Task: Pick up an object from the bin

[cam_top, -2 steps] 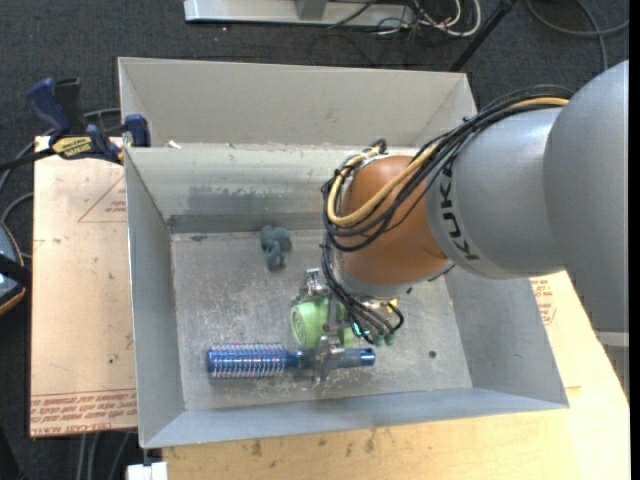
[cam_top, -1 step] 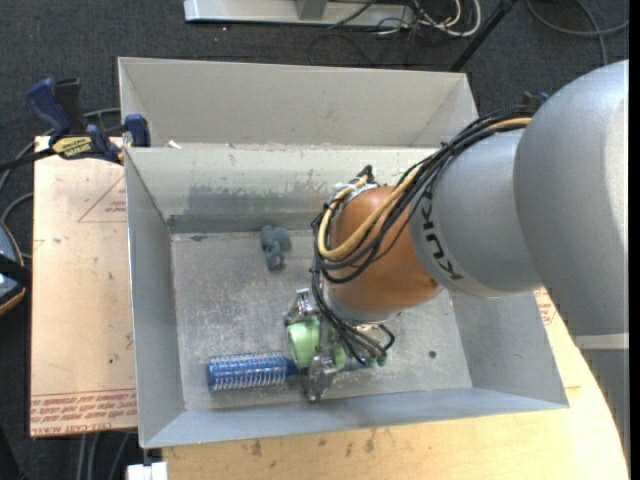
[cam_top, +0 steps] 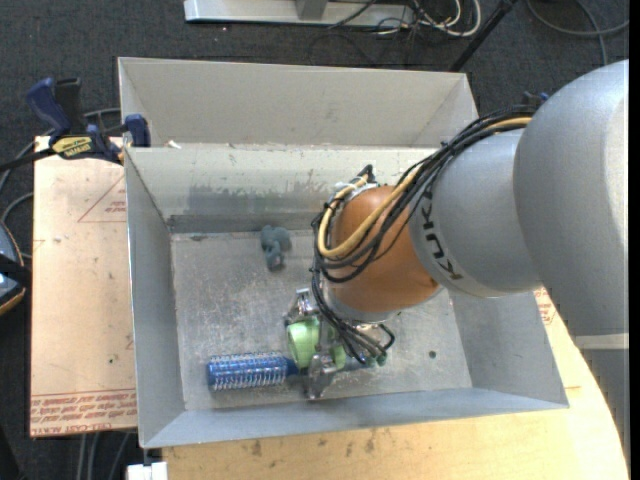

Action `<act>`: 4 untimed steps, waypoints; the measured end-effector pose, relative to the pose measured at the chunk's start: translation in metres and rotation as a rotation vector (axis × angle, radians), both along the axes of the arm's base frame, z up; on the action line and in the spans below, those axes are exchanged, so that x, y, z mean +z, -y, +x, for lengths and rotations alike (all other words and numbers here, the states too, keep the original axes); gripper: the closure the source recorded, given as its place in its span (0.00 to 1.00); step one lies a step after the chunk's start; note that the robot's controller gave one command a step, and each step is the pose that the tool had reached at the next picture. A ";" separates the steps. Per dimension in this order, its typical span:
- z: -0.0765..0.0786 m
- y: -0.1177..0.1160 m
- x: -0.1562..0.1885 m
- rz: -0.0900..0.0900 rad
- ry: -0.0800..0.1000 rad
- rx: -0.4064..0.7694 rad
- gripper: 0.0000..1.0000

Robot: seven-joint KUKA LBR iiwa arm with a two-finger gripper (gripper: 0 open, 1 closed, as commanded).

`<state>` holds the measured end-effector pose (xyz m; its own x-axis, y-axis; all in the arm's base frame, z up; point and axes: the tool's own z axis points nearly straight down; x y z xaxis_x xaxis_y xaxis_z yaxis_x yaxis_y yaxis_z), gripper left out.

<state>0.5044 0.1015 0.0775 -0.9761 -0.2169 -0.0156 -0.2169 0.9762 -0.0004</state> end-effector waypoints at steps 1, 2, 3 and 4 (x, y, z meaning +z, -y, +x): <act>0.006 -0.005 0.156 -0.002 -0.003 0.128 1.00; 0.010 -0.006 0.010 -0.005 -0.021 0.376 1.00; -0.002 -0.001 0.000 0.003 -0.002 0.006 1.00; -0.004 -0.014 0.166 0.001 -0.004 -0.016 1.00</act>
Offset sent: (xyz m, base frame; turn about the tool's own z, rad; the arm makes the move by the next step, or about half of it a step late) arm 0.0034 0.0040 0.1514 -0.1298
